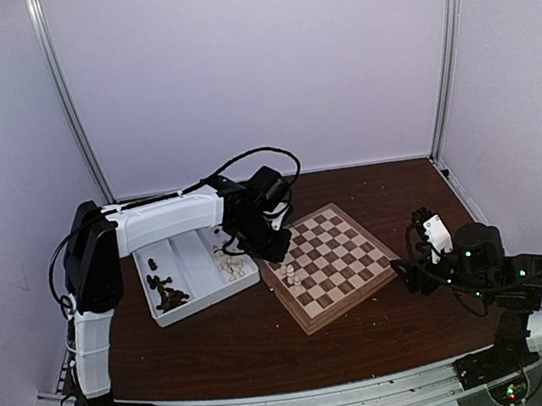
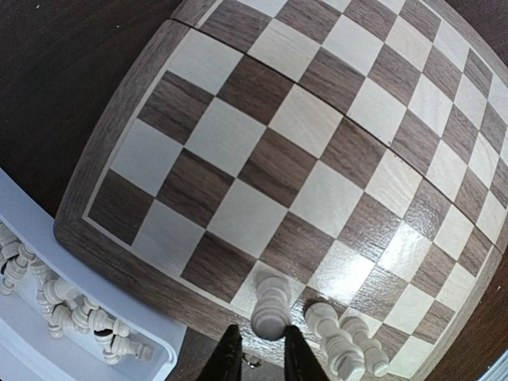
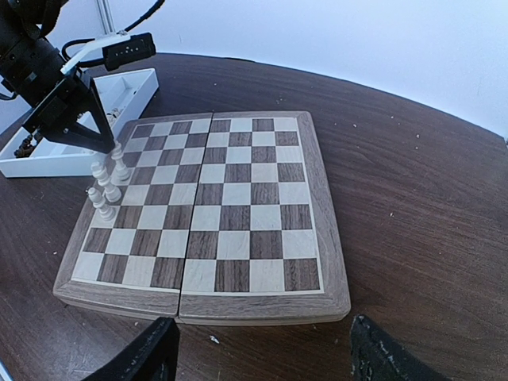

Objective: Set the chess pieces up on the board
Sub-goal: Place the chess piece on the chessboard.

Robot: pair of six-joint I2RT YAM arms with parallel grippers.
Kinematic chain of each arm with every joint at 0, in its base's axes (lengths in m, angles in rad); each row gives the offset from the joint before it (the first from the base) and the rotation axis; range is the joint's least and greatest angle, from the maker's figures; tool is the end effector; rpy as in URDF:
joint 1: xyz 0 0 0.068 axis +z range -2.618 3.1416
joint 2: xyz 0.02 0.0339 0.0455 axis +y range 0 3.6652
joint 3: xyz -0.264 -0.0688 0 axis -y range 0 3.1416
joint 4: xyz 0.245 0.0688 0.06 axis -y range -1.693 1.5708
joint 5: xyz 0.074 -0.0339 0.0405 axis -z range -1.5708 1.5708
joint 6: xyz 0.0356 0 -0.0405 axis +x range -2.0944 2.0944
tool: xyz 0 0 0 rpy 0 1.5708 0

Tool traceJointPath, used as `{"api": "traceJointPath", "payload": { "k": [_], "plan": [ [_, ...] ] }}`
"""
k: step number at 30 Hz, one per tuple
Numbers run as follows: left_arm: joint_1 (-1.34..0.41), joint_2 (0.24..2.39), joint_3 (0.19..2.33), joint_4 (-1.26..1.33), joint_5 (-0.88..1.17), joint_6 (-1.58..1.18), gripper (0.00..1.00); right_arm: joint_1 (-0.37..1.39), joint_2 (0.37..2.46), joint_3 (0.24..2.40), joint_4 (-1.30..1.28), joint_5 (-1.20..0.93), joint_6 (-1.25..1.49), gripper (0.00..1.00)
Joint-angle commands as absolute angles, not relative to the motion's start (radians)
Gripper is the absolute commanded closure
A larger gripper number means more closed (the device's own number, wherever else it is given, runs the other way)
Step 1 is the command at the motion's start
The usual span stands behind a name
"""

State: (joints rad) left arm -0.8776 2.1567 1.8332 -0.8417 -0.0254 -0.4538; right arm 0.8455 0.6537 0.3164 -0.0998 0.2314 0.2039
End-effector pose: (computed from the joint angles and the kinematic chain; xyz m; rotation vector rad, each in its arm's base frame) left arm 0.2950 -0.3537 0.2118 0.5794 2.7280 -0.3263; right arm 0.1122 0.1142 0.2036 -0.4945 1.9615 0.4404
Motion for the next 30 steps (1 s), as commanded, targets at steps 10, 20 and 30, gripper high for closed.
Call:
{"api": "traceJointPath", "payload": {
  "k": [10, 20, 30],
  "plan": [
    [-0.871, 2.166, 1.857, -0.868, -0.011, -0.44, 0.76, 0.84, 0.654, 0.313, -0.081, 0.225, 0.189, 0.25],
    [-0.871, 2.149, 1.866, -0.878, 0.0, -0.445, 0.68, 0.841, 0.654, 0.313, -0.08, 0.223, 0.189, 0.25],
    [-0.871, 2.177, 1.881, -0.876, 0.0, -0.443, 0.69, 0.841, 0.655, 0.313, -0.081, 0.222, 0.189, 0.25]
  ]
}}
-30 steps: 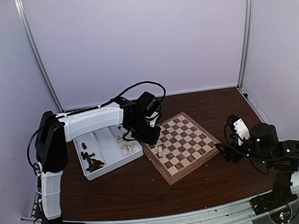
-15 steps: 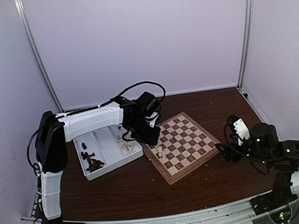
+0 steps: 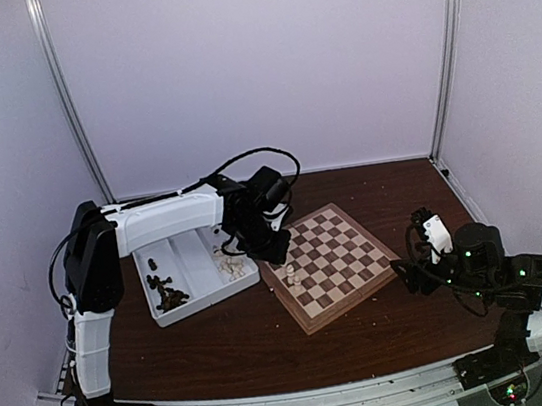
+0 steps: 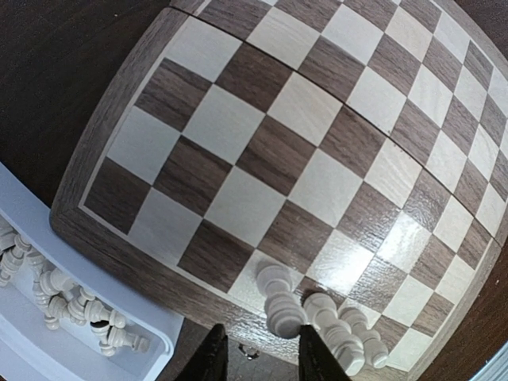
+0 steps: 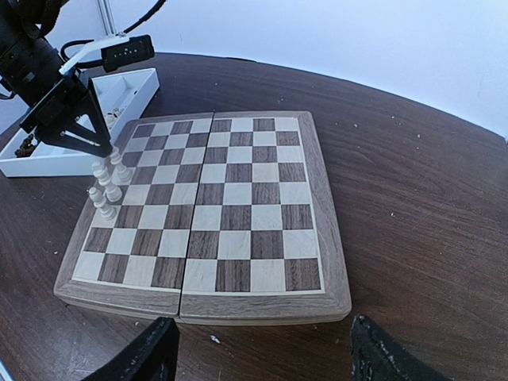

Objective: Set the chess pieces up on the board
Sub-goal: Place the chess piece on the chessboard.

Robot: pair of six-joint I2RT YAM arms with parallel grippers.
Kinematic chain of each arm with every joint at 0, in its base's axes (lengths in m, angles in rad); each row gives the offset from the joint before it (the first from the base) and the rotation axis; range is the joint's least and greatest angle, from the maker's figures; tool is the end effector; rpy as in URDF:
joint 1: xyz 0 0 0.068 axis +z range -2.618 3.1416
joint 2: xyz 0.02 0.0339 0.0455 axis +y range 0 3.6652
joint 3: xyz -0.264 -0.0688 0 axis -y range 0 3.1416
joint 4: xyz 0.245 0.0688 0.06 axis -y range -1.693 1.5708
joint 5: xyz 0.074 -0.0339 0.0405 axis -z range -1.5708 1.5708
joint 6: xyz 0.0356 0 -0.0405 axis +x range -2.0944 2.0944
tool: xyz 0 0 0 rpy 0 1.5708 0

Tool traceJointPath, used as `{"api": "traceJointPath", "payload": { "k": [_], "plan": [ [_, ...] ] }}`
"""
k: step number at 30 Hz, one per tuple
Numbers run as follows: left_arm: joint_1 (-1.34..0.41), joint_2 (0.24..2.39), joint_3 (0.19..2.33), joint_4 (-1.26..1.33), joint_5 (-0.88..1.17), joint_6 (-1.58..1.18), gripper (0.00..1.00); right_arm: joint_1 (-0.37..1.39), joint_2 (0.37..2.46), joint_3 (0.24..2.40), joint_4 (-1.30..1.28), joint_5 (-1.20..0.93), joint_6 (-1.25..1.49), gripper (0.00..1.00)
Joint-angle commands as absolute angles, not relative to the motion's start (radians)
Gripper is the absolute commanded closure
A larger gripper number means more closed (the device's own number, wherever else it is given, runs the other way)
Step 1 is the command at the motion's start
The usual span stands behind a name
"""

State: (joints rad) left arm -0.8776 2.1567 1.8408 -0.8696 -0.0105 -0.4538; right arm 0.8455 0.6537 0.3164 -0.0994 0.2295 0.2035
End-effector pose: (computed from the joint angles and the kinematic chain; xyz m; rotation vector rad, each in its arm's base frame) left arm 0.2934 -0.3526 0.2128 0.5890 2.7515 -0.3274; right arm 0.1122 0.1143 0.2036 -0.4960 1.9611 0.4421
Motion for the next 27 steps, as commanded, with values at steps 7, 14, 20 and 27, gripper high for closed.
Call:
{"api": "traceJointPath", "payload": {
  "k": [7, 14, 20, 27],
  "plan": [
    [-0.871, 2.2, 1.906, -0.877, 0.0, -0.438, 0.69, 0.841, 0.655, 0.313, -0.08, 0.224, 0.189, 0.25],
    [-0.871, 2.21, 1.914, -0.878, 0.033, -0.439, 0.69, 0.841, 0.654, 0.313, -0.08, 0.223, 0.189, 0.25],
    [-0.871, 2.218, 1.916, -0.878, 0.036, -0.445, 0.71, 0.841, 0.654, 0.313, -0.08, 0.222, 0.189, 0.25],
    [-0.871, 2.224, 1.913, -0.877, 0.034, -0.446, 0.75, 0.841, 0.65, 0.311, -0.08, 0.223, 0.189, 0.25]
  ]
}}
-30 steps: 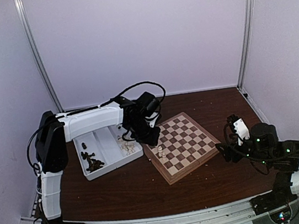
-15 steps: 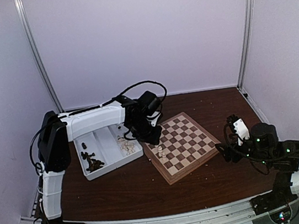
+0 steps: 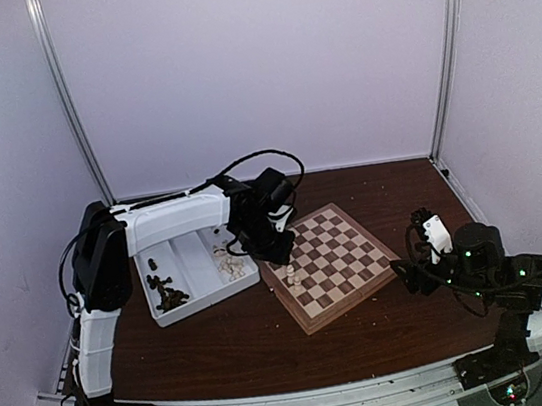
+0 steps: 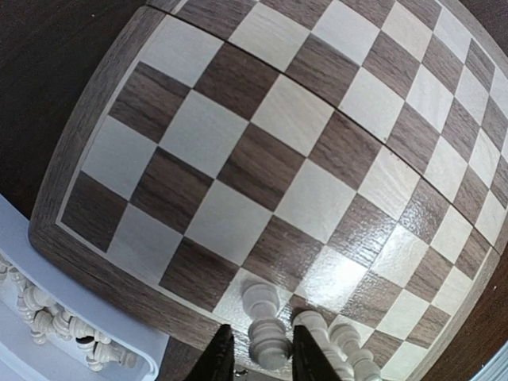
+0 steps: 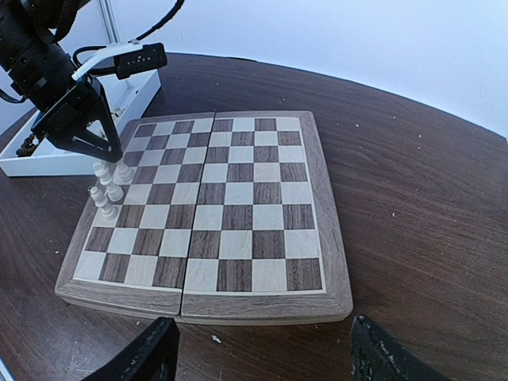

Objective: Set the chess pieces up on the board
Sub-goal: Place the chess piece on the chessboard.

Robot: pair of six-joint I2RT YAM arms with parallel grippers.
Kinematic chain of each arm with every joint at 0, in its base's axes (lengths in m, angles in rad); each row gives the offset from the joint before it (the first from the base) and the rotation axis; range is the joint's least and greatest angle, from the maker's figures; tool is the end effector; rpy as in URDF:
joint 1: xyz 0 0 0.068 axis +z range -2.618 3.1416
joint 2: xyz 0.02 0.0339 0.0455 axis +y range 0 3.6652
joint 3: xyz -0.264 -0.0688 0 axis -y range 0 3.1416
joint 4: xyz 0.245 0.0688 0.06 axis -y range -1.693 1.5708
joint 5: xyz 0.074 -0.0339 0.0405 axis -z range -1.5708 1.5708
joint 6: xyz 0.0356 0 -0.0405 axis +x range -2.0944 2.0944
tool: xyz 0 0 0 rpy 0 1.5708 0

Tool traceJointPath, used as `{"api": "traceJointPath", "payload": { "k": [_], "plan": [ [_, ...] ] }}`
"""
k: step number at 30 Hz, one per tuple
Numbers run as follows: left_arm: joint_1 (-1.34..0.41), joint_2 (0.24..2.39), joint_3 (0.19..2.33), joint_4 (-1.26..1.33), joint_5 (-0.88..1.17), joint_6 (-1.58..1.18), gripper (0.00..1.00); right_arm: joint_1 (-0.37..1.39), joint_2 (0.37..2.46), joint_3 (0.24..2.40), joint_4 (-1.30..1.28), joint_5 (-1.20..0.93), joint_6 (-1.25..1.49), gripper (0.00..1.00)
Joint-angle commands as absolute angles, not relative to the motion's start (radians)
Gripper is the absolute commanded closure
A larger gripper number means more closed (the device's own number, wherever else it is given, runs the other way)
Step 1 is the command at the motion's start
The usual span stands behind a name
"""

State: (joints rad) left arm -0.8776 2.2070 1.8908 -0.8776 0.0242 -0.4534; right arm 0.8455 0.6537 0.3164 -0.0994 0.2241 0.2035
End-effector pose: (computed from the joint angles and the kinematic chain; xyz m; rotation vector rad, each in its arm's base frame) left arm 0.2988 -0.3611 0.2048 0.6038 2.7727 -0.3612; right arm 0.1120 0.1145 0.2036 -0.4997 1.9615 0.4472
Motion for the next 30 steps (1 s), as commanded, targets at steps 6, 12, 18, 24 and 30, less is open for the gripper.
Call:
{"api": "traceJointPath", "payload": {
  "k": [6, 12, 18, 24, 30],
  "plan": [
    [-0.87, 2.224, 1.917, -0.888, 0.028, -0.445, 0.88, 0.841, 0.65, 0.311, -0.08, 0.224, 0.189, 0.25],
    [-0.871, 2.217, 1.921, -0.91, 0.015, -0.439, 0.9, 0.841, 0.652, 0.311, -0.08, 0.224, 0.189, 0.25],
    [-0.871, 2.21, 1.918, -0.914, 0.017, -0.439, 0.9, 0.841, 0.651, 0.311, -0.08, 0.224, 0.189, 0.25],
    [-0.871, 2.21, 1.916, -0.922, 0.017, -0.439, 0.88, 0.841, 0.651, 0.311, -0.079, 0.224, 0.189, 0.25],
    [-0.871, 2.206, 1.916, -0.931, 0.019, -0.434, 0.88, 0.841, 0.652, 0.311, -0.078, 0.223, 0.187, 0.25]
  ]
}}
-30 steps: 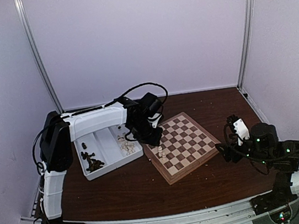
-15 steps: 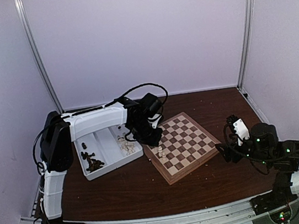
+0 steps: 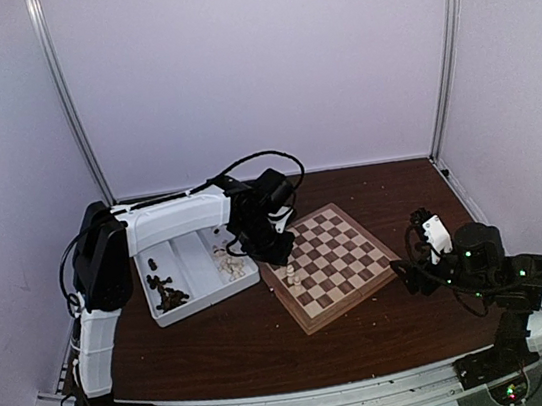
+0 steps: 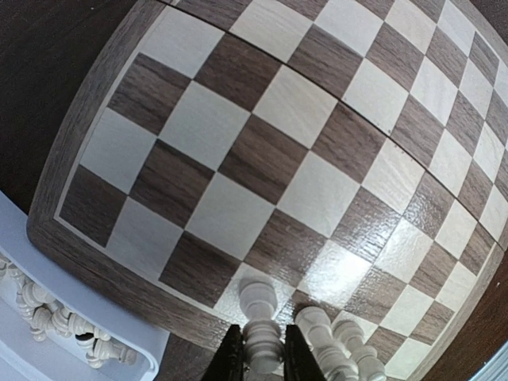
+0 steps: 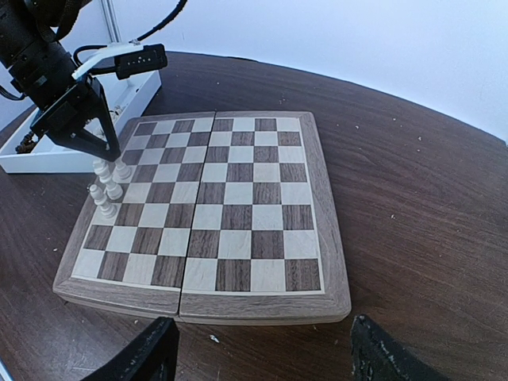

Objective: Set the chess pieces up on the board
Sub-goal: Place the chess piece on the chessboard.

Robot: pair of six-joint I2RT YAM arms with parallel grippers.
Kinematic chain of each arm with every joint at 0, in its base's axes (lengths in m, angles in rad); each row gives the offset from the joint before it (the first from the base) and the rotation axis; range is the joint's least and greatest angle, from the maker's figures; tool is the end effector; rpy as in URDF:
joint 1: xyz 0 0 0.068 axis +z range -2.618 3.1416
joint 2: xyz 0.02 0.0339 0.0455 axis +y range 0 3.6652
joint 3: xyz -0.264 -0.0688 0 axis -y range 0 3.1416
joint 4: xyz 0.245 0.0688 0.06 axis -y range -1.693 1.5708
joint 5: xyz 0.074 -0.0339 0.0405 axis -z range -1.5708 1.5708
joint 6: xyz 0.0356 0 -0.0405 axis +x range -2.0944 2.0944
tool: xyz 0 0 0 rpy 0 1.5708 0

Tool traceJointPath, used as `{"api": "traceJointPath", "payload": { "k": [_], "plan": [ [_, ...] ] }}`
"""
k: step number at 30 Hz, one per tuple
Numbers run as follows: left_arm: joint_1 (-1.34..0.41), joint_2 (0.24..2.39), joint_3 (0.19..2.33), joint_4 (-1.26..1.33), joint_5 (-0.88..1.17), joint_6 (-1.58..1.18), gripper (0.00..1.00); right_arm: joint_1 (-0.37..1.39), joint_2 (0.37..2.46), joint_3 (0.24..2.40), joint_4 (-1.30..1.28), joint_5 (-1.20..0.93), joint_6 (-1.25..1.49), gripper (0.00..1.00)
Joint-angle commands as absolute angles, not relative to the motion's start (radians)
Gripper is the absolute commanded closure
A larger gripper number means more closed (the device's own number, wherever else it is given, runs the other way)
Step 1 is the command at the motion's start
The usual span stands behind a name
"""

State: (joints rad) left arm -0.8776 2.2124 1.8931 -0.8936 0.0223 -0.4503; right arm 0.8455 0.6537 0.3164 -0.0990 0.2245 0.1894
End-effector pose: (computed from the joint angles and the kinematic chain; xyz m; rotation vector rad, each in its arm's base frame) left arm 0.2983 -0.3604 0.2024 0.6106 2.7873 -0.3431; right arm 0.1121 0.1145 0.2036 -0.5128 1.9564 0.4381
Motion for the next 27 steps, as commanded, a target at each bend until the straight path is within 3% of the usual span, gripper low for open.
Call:
{"api": "traceJointPath", "payload": {
  "k": [1, 16, 23, 27],
  "plan": [
    [-0.871, 2.206, 1.916, -0.932, 0.023, -0.433, 0.88, 0.841, 0.653, 0.311, -0.078, 0.224, 0.187, 0.25],
    [-0.871, 2.203, 1.914, -0.948, 0.017, -0.42, 0.89, 0.841, 0.654, 0.311, -0.078, 0.222, 0.189, 0.25],
    [-0.871, 2.201, 1.922, -0.95, 0.016, -0.422, 0.67, 0.841, 0.655, 0.311, -0.079, 0.221, 0.188, 0.25],
    [-0.871, 2.196, 1.936, -0.956, 0.015, -0.423, 0.64, 0.841, 0.655, 0.313, -0.078, 0.222, 0.187, 0.25]
  ]
}}
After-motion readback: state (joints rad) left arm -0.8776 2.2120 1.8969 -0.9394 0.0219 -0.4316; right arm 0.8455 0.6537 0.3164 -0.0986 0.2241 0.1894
